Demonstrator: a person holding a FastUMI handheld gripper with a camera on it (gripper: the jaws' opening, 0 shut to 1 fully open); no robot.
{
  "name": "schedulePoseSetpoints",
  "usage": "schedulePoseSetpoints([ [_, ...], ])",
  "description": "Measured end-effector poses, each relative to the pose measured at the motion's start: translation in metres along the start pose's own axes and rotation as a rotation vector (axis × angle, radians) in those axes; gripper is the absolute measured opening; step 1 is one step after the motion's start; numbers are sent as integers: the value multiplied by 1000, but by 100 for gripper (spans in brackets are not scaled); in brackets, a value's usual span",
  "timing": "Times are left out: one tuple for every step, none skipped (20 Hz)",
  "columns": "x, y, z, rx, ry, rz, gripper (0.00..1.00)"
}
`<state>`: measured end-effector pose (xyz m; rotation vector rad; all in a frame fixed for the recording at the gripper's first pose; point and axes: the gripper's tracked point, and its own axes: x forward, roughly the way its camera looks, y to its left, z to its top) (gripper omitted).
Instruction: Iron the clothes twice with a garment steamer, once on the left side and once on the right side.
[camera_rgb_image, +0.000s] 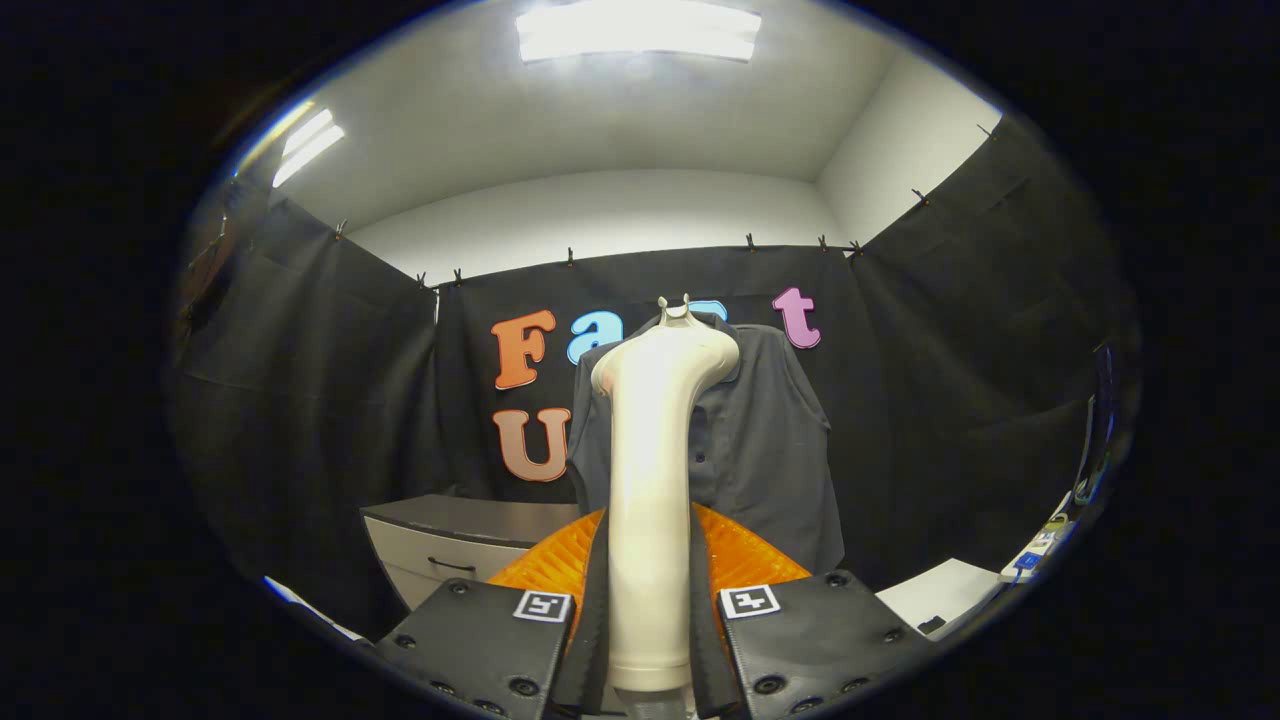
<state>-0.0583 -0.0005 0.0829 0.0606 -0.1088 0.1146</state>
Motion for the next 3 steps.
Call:
schedulePoseSetpoints([
  [-1,0,0,-1,-1,0,40],
  [-1,0,1,-2,-2,-1,40],
  [-2,0,2,-2,-3,-2,40],
])
